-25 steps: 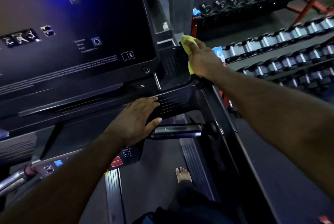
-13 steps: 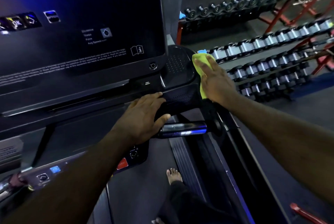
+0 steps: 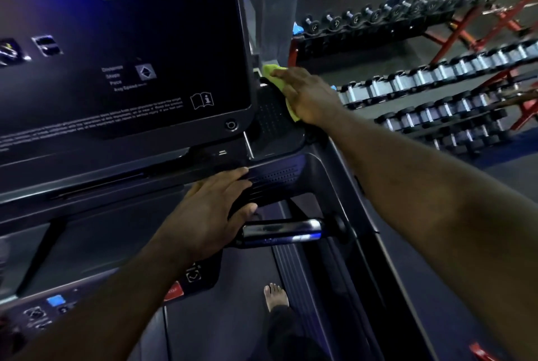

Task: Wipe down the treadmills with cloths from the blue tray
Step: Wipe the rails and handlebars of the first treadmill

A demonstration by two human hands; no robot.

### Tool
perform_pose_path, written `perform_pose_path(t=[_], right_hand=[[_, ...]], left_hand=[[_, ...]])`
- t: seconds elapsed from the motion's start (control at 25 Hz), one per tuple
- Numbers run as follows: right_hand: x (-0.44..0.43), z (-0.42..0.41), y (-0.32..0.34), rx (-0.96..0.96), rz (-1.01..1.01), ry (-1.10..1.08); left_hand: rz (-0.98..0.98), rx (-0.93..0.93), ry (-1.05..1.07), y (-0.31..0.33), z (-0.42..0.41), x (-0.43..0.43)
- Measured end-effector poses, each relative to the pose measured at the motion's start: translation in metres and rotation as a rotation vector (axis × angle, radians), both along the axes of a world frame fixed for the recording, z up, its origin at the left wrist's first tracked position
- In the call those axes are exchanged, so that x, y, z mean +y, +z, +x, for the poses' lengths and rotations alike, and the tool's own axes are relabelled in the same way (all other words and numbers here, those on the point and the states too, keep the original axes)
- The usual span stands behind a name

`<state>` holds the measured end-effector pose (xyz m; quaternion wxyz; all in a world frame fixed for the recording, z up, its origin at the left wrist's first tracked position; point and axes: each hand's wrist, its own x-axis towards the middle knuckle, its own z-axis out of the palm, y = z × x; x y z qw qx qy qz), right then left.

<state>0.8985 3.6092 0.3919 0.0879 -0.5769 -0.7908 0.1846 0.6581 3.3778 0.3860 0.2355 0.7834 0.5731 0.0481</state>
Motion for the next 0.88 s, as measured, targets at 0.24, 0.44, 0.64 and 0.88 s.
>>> perform_pose_path(t=[0.24, 0.44, 0.64, 0.88], right_hand=[[-0.108, 0.037, -0.017, -0.074, 0.007, -0.136], [-0.216, 0.074, -0.020, -0.123, 0.058, -0.130], [-0.250, 0.077, -0.022, -0.203, 0.077, -0.159], [-0.142, 0.037, -0.025, -0.218, 0.107, -0.183]], left_hand=[[0.005, 0.017, -0.021, 0.003, 0.000, -0.001], [0.015, 0.047, -0.043, 0.003, 0.000, 0.003], [0.004, 0.005, -0.023, 0.003, -0.002, 0.002], [0.045, -0.057, -0.010, 0.006, 0.001, -0.001]])
